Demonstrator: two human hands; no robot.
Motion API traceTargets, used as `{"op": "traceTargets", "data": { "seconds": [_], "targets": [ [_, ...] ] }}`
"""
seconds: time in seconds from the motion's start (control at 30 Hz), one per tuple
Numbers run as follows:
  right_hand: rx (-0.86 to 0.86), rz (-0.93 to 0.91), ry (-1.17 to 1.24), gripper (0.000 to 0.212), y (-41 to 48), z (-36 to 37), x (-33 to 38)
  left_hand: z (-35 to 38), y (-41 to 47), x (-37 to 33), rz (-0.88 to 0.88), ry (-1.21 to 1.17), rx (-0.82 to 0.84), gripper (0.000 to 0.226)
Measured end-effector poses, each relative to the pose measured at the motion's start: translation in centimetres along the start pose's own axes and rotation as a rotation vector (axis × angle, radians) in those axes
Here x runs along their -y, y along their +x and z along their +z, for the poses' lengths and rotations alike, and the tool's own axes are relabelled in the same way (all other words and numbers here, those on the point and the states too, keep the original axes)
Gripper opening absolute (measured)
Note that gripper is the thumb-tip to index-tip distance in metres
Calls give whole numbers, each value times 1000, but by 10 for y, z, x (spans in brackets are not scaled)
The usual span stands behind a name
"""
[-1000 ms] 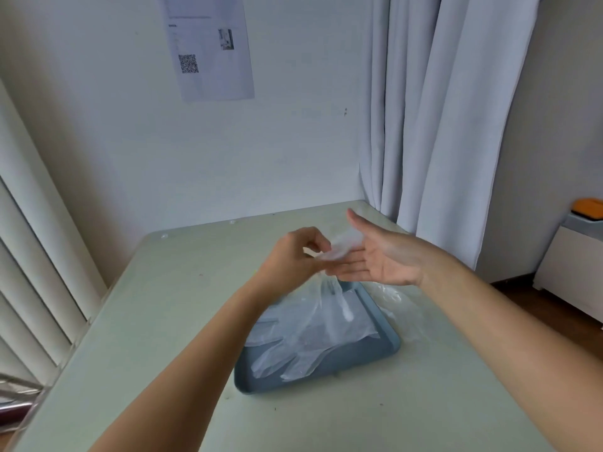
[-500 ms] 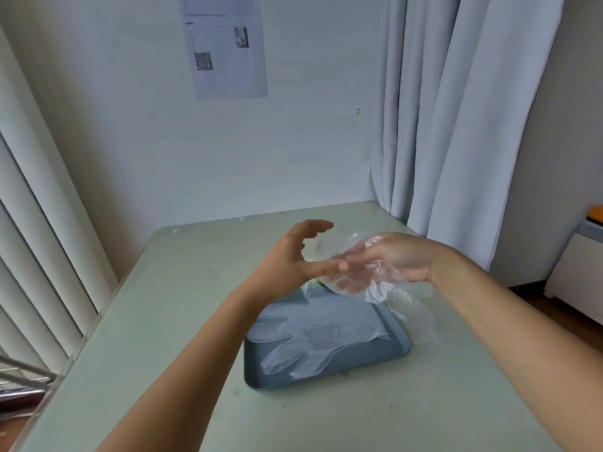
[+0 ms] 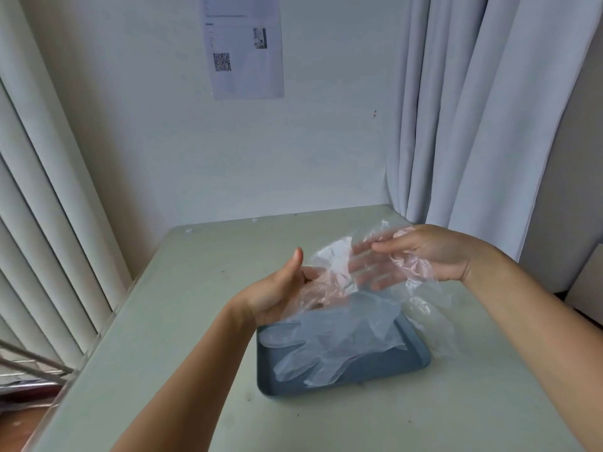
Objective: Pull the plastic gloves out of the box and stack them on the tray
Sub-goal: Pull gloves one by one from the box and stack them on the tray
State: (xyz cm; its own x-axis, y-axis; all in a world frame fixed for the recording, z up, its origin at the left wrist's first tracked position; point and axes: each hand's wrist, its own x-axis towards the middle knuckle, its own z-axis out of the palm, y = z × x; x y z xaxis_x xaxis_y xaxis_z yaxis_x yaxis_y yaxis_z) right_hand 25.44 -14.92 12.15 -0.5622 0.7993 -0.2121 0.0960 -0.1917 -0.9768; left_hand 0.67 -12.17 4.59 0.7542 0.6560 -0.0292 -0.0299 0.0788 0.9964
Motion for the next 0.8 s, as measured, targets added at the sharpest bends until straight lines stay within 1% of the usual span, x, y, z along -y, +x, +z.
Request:
{"op": "traceTargets", "data": {
  "seconds": [0.03, 0.07, 0.13, 0.17, 0.23, 0.3, 0.43, 0.57, 0.6, 0.63, 0.67, 0.7, 0.73, 0.77, 0.8],
  "targets": [
    [-18, -1, 71, 32, 3, -2, -1, -3, -1, 5, -2, -15, -11, 88],
    [-31, -3, 136, 32, 5, -3, -3, -5, -1, 9, 4, -17, -34, 79],
    [-65, -7, 224, 33, 12, -7, -6, -7, -1, 13, 5, -61, -125, 44],
    [-88, -2, 247, 34, 16, -10, -8, -7, -1, 13, -4, -81, -182, 32],
    [-138, 35, 253, 34, 24, -16, -14, -8, -2, 9, -45, -111, -277, 22],
    [-182, 99, 221, 29, 33, -22, -25, -12, -2, 9, -123, -91, -331, 14],
    [-315, 207, 100, 20, 53, -30, -62, -17, 0, 17, -292, 93, -390, 15],
    [-480, 242, -177, 8, 72, -33, -96, -12, 1, 30, -376, 290, -482, 10],
    [-493, 267, -237, 3, 74, -32, -101, -12, 3, 37, -385, 343, -491, 8],
    [-497, 299, -309, 3, 76, -32, -105, -12, 4, 42, -372, 354, -523, 7],
    [-497, 329, -390, 8, 77, -32, -108, -12, 3, 48, -301, 319, -580, 9],
    [-493, 350, -462, 11, 78, -32, -109, -15, 3, 50, -253, 196, -579, 19],
    [-485, 359, -521, 14, 79, -32, -111, -20, 5, 53, -371, 318, -430, 32],
    [-480, 358, -576, 16, 80, -31, -113, -25, 4, 60, -237, 611, -384, 41],
    [-477, 347, -626, 17, 81, -31, -115, -28, 4, 62, -231, 661, -403, 42]
  ]
}}
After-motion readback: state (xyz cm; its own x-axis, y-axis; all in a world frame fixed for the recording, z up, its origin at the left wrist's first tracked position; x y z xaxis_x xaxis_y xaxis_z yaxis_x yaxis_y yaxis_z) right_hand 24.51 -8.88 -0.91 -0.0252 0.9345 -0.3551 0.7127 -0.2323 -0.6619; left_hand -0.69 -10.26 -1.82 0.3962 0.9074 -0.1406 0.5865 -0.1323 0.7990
